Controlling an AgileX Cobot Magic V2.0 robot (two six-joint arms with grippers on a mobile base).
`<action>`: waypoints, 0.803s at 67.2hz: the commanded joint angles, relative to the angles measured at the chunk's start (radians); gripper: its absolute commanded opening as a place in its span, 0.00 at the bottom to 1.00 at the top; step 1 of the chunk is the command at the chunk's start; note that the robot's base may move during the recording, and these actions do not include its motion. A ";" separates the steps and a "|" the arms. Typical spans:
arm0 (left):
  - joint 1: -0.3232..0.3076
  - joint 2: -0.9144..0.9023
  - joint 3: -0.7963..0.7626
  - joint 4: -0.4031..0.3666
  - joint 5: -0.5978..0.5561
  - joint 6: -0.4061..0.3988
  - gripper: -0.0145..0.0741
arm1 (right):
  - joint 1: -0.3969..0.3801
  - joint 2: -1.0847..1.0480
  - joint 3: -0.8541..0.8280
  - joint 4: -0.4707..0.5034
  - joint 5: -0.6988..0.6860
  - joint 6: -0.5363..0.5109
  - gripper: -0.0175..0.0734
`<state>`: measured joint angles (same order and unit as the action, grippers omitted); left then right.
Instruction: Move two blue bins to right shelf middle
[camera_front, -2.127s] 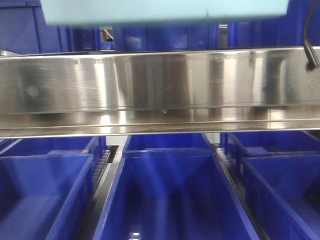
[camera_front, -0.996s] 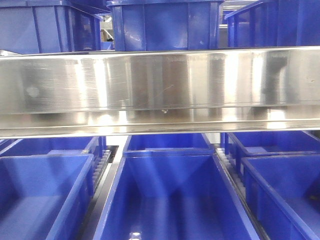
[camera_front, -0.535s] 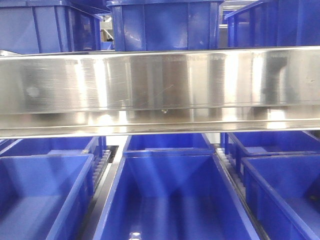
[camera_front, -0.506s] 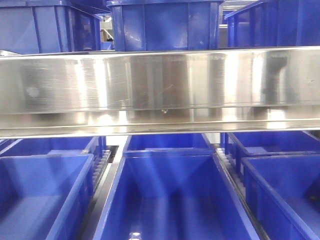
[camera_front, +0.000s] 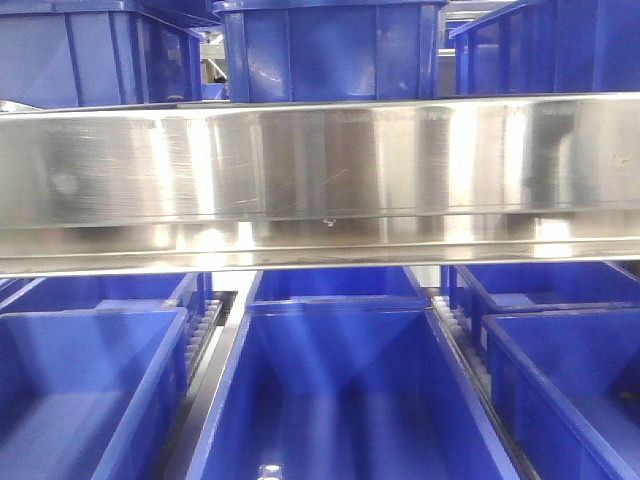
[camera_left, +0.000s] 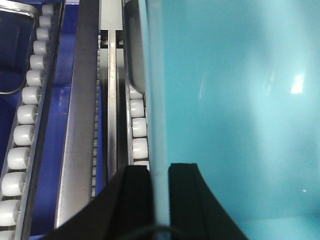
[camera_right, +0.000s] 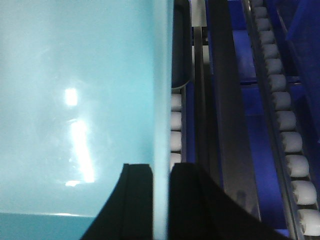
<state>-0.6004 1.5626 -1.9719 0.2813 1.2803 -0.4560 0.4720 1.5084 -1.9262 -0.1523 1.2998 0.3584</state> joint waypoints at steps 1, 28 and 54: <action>-0.003 -0.024 -0.018 0.019 -0.059 0.008 0.04 | 0.001 -0.027 -0.020 -0.020 -0.079 0.000 0.01; -0.003 -0.024 -0.018 0.020 -0.059 0.008 0.04 | 0.001 -0.027 -0.020 -0.020 -0.119 0.000 0.01; -0.003 -0.024 -0.018 0.020 -0.059 0.008 0.04 | 0.001 -0.027 -0.020 -0.020 -0.123 0.000 0.01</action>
<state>-0.6004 1.5626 -1.9719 0.2888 1.2803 -0.4560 0.4720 1.5084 -1.9262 -0.1523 1.2785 0.3601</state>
